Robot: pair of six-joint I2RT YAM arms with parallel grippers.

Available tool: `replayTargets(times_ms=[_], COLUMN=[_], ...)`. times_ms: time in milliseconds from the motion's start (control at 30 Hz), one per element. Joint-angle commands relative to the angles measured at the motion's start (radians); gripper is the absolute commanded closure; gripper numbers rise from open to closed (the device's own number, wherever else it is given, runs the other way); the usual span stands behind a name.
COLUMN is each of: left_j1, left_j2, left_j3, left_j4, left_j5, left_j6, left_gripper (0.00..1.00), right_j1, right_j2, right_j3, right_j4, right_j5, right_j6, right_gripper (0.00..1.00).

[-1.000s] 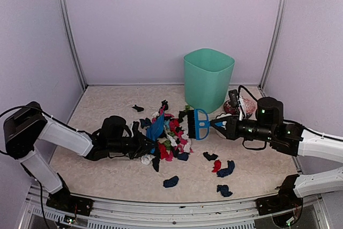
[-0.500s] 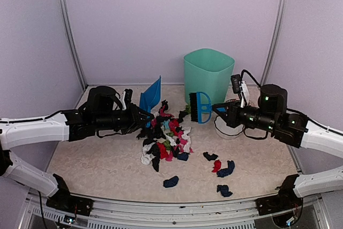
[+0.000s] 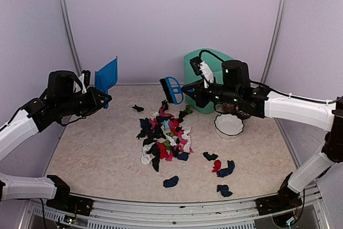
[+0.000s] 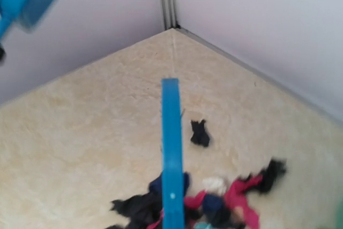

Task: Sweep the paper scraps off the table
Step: Adjust the paper scraps at the center of the board, then sweep the paper scraps at the center of the board.

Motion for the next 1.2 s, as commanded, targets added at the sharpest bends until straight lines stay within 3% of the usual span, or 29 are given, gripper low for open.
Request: replayTargets(times_ms=[0,300,700,1000,1167], left_j1=[0.075,0.123,0.14,0.143,0.144], left_j2=[-0.059,-0.132,-0.222,-0.264,-0.257], left_j3=[0.035,-0.052,-0.124,-0.163,-0.165], left_j4=[-0.1,-0.078,-0.052,-0.03,-0.03], left_j5=[0.018,0.072,0.033,0.004,0.004], left_j6=[0.192,0.327,0.372,0.366,0.363], left_gripper=[1.0,1.0,1.0,1.0,1.0], right_j1=[0.013,0.032,0.032,0.035,0.041], right_j2=[0.128,0.374,0.764,1.104,1.208], right_j3=[0.169,0.358,0.682,1.05,1.144], right_j4=[0.017,0.099,0.164,0.044,-0.001], right_j5=[-0.057,-0.034,0.073,0.101,0.117], right_j6=[-0.27,-0.654,-0.964,-1.23,-1.349], right_gripper=[1.0,1.0,1.0,1.0,1.0])
